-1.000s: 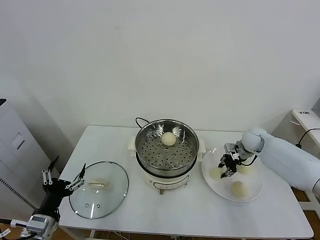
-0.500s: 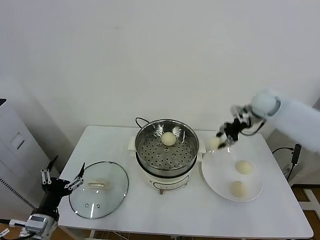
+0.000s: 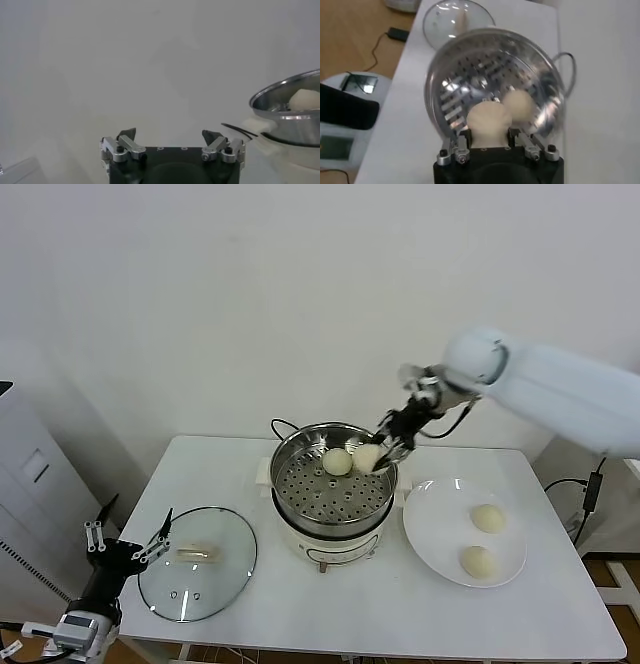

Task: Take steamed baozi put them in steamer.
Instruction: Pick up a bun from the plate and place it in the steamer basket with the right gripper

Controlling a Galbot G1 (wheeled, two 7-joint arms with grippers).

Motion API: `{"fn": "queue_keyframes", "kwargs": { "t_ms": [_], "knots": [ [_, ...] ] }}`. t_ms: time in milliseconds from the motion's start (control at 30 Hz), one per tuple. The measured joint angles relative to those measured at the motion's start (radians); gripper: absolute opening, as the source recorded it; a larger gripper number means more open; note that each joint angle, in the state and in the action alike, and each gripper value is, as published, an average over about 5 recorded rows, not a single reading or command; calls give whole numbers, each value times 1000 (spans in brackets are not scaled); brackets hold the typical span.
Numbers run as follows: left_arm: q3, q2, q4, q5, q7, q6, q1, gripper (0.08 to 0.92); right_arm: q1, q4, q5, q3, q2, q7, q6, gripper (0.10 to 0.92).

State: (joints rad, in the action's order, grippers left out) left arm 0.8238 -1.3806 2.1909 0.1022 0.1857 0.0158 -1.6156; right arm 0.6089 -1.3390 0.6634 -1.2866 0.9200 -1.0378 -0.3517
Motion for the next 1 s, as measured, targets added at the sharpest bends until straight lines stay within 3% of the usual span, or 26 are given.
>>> {"fn": "queue_keyframes", "kwargs": {
  "t_ms": [667,1000],
  "knots": [
    [-8,-4,-6,0,0,-2,7,823,-171,149,-8,34,260,213,-92,521],
    [-11,5,-6,1,1,-5,8,823,-159,148,-24,44,253,219,-109,766]
  ]
}}
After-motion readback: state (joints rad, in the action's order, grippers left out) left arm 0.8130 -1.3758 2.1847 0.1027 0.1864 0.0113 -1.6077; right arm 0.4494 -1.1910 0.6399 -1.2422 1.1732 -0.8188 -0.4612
